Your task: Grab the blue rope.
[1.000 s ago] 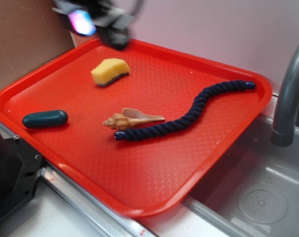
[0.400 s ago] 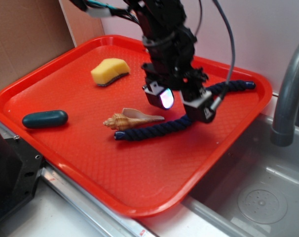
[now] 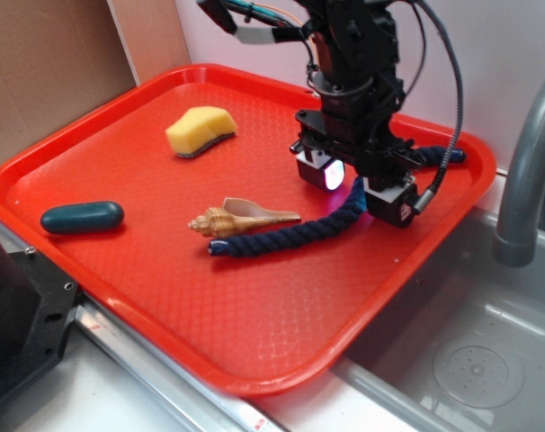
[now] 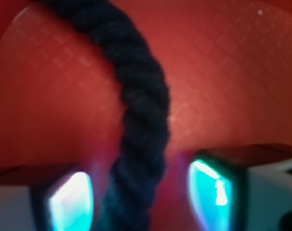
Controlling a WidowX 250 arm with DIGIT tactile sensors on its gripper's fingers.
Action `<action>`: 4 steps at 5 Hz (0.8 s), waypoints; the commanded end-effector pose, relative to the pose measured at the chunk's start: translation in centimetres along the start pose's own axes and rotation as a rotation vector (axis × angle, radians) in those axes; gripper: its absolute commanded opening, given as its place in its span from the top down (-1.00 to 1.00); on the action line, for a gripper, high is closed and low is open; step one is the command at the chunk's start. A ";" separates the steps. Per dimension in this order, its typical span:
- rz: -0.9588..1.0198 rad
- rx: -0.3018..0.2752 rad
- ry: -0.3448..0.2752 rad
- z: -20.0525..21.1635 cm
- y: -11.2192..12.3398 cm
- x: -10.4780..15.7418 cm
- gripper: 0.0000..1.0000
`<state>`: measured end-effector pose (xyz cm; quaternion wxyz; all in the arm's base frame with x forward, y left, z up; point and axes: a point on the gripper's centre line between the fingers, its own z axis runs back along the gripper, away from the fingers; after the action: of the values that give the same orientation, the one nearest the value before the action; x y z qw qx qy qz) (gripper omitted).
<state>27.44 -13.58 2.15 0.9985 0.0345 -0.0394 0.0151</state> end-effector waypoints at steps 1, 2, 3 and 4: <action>-0.061 -0.020 0.010 3.6 1.9 -1.3 1.00; -0.047 -0.087 -0.016 8.3 4.3 -3.5 1.00; 0.075 -0.139 -0.066 12.9 6.7 -4.9 1.00; 0.330 -0.170 -0.079 17.0 11.6 -6.7 1.00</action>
<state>18.78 -3.36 18.19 0.9813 -0.0447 -0.0612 0.1772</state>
